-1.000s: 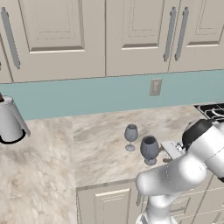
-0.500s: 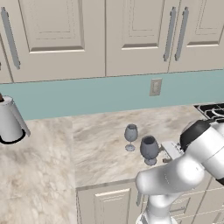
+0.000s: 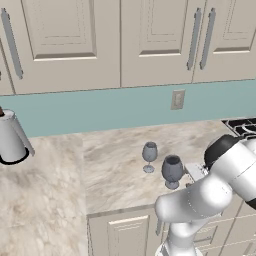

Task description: Retrieve the wine glasses from the counter and place one next to each plate.

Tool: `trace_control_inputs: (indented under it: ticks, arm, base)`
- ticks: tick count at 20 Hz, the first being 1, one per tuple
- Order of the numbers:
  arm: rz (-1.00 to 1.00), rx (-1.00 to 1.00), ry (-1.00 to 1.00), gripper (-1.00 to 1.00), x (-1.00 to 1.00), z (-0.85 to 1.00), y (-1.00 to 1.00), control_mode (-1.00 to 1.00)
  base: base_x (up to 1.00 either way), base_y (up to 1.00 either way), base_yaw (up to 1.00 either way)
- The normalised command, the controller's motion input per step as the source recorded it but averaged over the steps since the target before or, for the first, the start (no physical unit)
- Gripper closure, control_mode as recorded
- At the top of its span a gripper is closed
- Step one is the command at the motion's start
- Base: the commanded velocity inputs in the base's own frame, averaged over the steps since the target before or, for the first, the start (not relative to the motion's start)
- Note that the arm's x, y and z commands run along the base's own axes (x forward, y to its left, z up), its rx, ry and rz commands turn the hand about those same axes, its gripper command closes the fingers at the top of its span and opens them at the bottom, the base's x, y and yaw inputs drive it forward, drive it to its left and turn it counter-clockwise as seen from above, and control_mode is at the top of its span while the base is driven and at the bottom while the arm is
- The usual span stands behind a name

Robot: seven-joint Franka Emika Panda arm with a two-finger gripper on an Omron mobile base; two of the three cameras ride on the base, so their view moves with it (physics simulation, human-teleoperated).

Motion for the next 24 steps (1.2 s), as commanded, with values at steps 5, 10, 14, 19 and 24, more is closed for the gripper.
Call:
trace_control_inputs:
  ticks: [5,10,14,19,24]
  arm:
    - [0.00,-0.02,0.03,-1.00,0.00,-0.06,0.00,-1.00]
    - [0.00,-0.06,0.03,-1.00,0.00,-0.12,0.05,-1.00]
    - [0.00,-0.01,0.00,-1.00,0.00,0.00,0.01,-1.00]
    - [0.00,0.00,0.00,-1.00,0.00,0.00,0.10,-1.00]
    - [-0.02,0.00,0.00,-1.00,0.06,0.00,0.12,-1.00]
  base:
    - [0.00,0.00,0.00]
    - [0.00,0.00,0.00]
    - [0.00,0.00,0.00]
    - [0.00,0.00,0.00]
    - [0.00,0.00,0.00]
